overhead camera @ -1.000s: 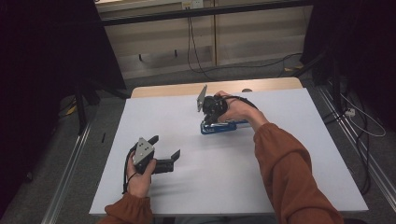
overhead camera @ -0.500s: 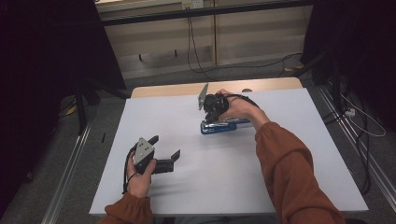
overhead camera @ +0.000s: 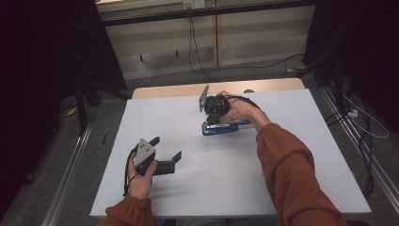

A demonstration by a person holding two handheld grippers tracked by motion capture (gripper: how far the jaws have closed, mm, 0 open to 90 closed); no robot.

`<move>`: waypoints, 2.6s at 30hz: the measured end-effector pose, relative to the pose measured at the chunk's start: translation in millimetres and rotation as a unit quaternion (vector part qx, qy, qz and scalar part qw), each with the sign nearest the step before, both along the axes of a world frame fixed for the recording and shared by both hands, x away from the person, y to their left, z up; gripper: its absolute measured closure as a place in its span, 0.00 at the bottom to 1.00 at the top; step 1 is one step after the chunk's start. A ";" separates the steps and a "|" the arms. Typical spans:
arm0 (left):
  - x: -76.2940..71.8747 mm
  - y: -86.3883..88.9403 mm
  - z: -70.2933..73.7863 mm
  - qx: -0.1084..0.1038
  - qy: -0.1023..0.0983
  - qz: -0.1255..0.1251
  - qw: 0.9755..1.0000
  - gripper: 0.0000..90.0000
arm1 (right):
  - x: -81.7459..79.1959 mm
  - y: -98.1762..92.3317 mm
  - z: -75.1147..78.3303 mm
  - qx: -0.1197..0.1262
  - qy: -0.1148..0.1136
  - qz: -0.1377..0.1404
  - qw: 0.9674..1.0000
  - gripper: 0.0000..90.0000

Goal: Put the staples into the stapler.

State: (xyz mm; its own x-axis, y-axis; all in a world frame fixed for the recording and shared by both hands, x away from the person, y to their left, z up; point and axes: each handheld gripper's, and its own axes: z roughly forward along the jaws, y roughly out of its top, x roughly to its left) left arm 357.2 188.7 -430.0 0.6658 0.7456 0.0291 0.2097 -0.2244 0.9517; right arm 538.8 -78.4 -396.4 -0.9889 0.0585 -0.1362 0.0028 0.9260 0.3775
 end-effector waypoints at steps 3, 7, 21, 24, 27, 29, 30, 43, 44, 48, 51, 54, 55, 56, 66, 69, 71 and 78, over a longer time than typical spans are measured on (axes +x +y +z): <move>0.1 0.1 0.0 0.001 -0.001 0.000 1.000 0.02 | 0.2 0.0 0.0 -0.001 0.000 0.000 1.000 0.87; 0.0 0.0 0.0 -0.001 0.000 0.000 1.000 0.02 | 0.1 0.3 0.1 -0.001 0.001 -0.002 1.000 0.87; 0.1 0.2 0.0 0.000 -0.001 0.000 1.000 0.02 | 1.0 -1.1 -0.7 0.004 -0.001 -0.007 1.000 0.80; -0.1 0.2 0.1 0.000 0.000 0.000 1.000 0.02 | 0.8 -1.4 -1.1 0.004 -0.003 -0.011 1.000 0.78; -0.3 0.2 0.2 0.000 -0.001 0.000 1.000 0.02 | 0.9 -1.9 -0.1 0.010 -0.005 -0.013 1.000 0.77; -0.1 0.3 0.1 0.000 0.000 0.001 1.000 0.02 | 0.1 -2.7 1.2 0.012 -0.008 -0.018 1.000 0.73; 0.0 0.3 -0.2 0.000 0.001 0.001 1.000 0.02 | -0.2 -3.8 2.0 0.018 -0.008 -0.020 1.000 0.73; 0.4 -2.2 -1.0 0.004 0.001 -0.002 1.000 0.02 | -7.0 -33.6 0.4 0.080 -0.009 -0.094 0.992 0.54; 0.4 -2.4 -1.0 0.004 0.002 -0.003 1.000 0.02 | -7.7 -36.2 -0.1 0.088 -0.012 -0.104 0.991 0.53; 1.3 -3.4 -2.1 0.005 0.004 -0.003 1.000 0.02 | -12.5 -45.2 -0.6 0.106 -0.019 -0.128 0.986 0.44; 2.0 -3.6 -2.7 0.009 0.006 -0.005 1.000 0.02 | -17.4 -52.4 -1.0 0.122 -0.023 -0.146 0.981 0.40; 2.1 -3.3 -2.9 0.008 0.007 -0.005 1.000 0.02 | -22.1 -60.0 -0.9 0.134 -0.029 -0.160 0.978 0.36; 2.2 -3.2 -3.0 0.007 0.008 -0.004 1.000 0.02 | -23.5 -62.5 -1.2 0.141 -0.028 -0.164 0.976 0.34; 2.4 -3.1 -3.1 0.006 0.009 -0.003 1.000 0.02 | -24.9 -64.7 -1.5 0.147 -0.030 -0.171 0.974 0.33; 4.4 -4.3 -4.1 0.000 0.014 0.000 1.000 0.02 | -40.6 -87.2 -6.5 0.194 -0.039 -0.241 0.950 0.17; 4.7 -4.8 -4.1 -0.001 0.012 0.000 1.000 0.02 | -45.9 -94.6 -10.4 0.206 -0.036 -0.261 0.942 0.17; 5.0 -5.1 -4.2 0.000 0.012 -0.001 1.000 0.02 | -49.6 -98.6 -12.8 0.217 -0.026 -0.267 0.939 0.17; 4.3 -6.0 -3.7 0.001 0.010 0.003 1.000 0.02 | -63.2 -107.6 -16.6 0.236 -0.035 -0.299 0.924 0.09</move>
